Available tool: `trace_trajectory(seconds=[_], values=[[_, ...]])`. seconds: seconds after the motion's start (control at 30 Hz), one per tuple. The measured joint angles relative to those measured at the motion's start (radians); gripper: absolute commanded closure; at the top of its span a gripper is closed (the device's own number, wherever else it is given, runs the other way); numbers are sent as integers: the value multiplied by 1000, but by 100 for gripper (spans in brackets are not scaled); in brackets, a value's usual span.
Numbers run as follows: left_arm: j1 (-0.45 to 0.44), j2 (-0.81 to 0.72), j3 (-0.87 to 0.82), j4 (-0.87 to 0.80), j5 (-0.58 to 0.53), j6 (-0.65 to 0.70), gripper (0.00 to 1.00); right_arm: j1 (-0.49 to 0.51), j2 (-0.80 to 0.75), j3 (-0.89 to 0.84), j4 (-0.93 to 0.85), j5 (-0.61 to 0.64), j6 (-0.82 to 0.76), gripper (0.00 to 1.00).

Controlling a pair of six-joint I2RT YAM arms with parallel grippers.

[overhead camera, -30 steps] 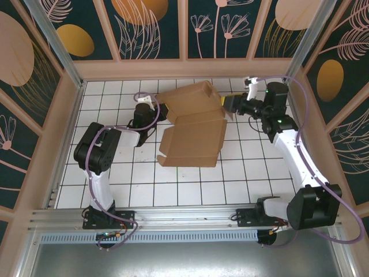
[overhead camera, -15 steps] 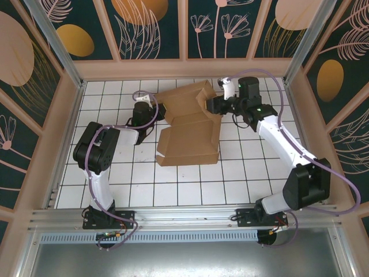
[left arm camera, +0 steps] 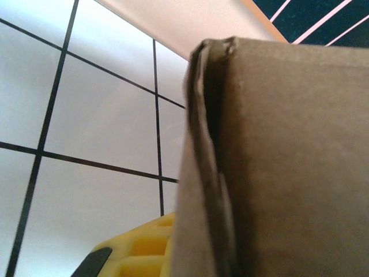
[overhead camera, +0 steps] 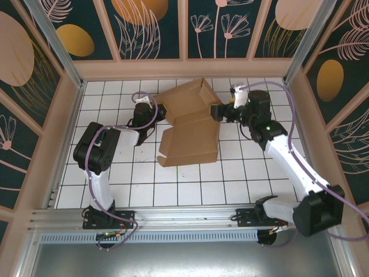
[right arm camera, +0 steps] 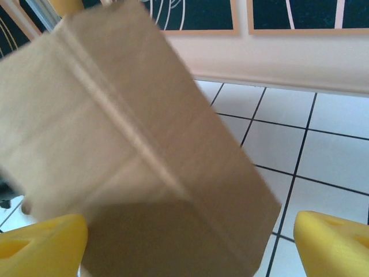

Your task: Fold the paper box

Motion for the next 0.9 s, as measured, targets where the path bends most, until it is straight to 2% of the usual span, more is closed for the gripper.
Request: trace_trajectory(seconds=[0.23,0.4,0.47,0.57,0.7,0.9], values=[[-1,0,39,-26,-3,-58,100,101,-95,-195,73,46,40,4],[2,0,64,-38,19,-82,100,95,-136,-303,86,118,60,4],[8,0,67,-39,52,-100,100,64,-166,-348,105,129,76,5],[32,0,73,-39,113,-130,100,-32,-209,-407,143,113,121,7],[56,2,111,-39,226,-158,100,-148,-229,-455,202,32,182,8],[68,-11,146,-97,304,-144,100,-203,-230,-456,236,-16,194,8]])
